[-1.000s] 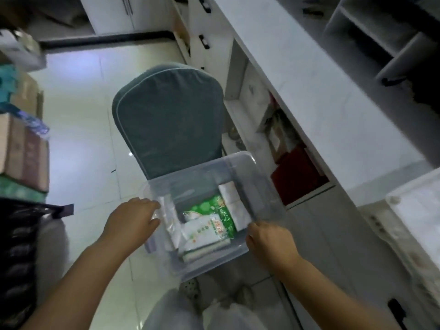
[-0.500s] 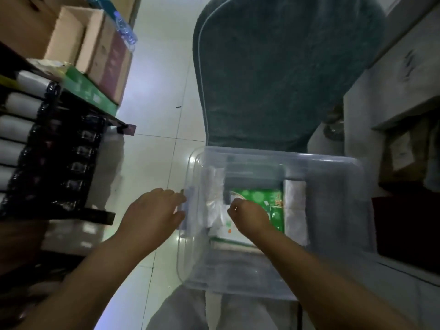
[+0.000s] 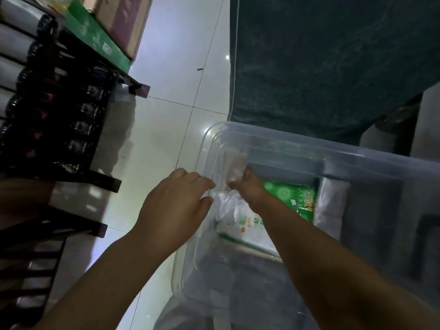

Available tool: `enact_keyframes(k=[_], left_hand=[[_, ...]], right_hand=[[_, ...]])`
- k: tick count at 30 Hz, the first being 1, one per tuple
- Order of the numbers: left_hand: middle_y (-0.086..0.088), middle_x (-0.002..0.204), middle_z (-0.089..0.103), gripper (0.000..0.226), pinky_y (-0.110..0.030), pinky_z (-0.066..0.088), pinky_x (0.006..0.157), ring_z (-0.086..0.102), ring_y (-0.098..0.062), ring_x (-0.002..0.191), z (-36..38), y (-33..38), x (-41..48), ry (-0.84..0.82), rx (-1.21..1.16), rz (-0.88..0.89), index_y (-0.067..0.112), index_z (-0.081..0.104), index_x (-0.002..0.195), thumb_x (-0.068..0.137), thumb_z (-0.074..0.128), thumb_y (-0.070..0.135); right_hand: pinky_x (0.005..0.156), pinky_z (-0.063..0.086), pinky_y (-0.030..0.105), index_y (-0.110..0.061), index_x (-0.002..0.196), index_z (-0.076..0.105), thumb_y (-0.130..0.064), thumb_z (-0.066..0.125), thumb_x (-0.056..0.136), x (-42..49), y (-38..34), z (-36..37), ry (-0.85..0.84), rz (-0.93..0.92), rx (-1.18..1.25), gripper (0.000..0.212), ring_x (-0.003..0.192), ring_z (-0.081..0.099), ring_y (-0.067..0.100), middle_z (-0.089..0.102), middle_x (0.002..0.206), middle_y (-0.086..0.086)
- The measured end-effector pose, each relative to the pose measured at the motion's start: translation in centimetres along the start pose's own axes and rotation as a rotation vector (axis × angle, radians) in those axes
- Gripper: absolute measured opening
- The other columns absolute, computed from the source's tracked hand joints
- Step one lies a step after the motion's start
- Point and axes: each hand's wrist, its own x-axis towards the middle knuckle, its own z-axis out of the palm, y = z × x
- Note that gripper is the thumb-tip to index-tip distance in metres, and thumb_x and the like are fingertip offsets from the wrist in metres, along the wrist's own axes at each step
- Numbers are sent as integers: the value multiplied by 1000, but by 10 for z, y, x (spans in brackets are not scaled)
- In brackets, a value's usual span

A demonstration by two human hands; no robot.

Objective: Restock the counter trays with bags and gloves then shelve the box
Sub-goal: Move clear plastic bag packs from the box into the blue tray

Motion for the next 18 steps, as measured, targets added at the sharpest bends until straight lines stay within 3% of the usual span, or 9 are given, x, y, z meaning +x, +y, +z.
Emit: enact_keyframes(k=[3, 7, 12, 15, 18], left_hand=[[4, 95, 72, 25, -33, 51, 66, 62, -24, 87, 1, 1, -1, -13, 7, -12, 22, 69, 102, 78, 61, 24], [-2, 94, 72, 31, -36, 52, 71, 64, -29, 87, -1, 11, 0, -29, 10, -30, 17, 69, 103, 73, 75, 13], [5, 129, 57, 59, -32, 43, 93, 50, -18, 120, -9, 58, 8, -104, -188, -134, 25, 44, 135, 82, 66, 36], [9, 110, 65, 47, -28, 49, 76, 61, -12, 94, -7, 88, 15, -261, -368, -224, 29, 51, 119, 78, 66, 45], [3, 98, 69, 31, -37, 55, 76, 64, -17, 83, 3, 108, 20, -338, -460, -305, 27, 62, 107, 79, 65, 40]], right_hand=[[75, 51, 23, -4, 122, 54, 6, 64, 80, -15, -6, -5, -7, -5, 45, 44, 92, 59, 21, 62, 103, 8], [81, 53, 33, -10, 103, 64, -1, 65, 81, -52, -21, -23, 31, -21, 115, 24, 89, 65, 23, 69, 96, 8], [81, 54, 30, -5, 94, 64, 4, 57, 85, -111, -36, -47, -68, -62, 464, 14, 82, 67, 19, 72, 84, 4], [83, 53, 35, 4, 105, 59, 3, 57, 83, -137, -37, -57, -116, -104, 717, 23, 87, 65, 25, 69, 91, 14], [79, 55, 35, 2, 105, 60, 2, 57, 84, -150, -33, -69, -11, -82, 768, 22, 86, 65, 25, 68, 94, 15]])
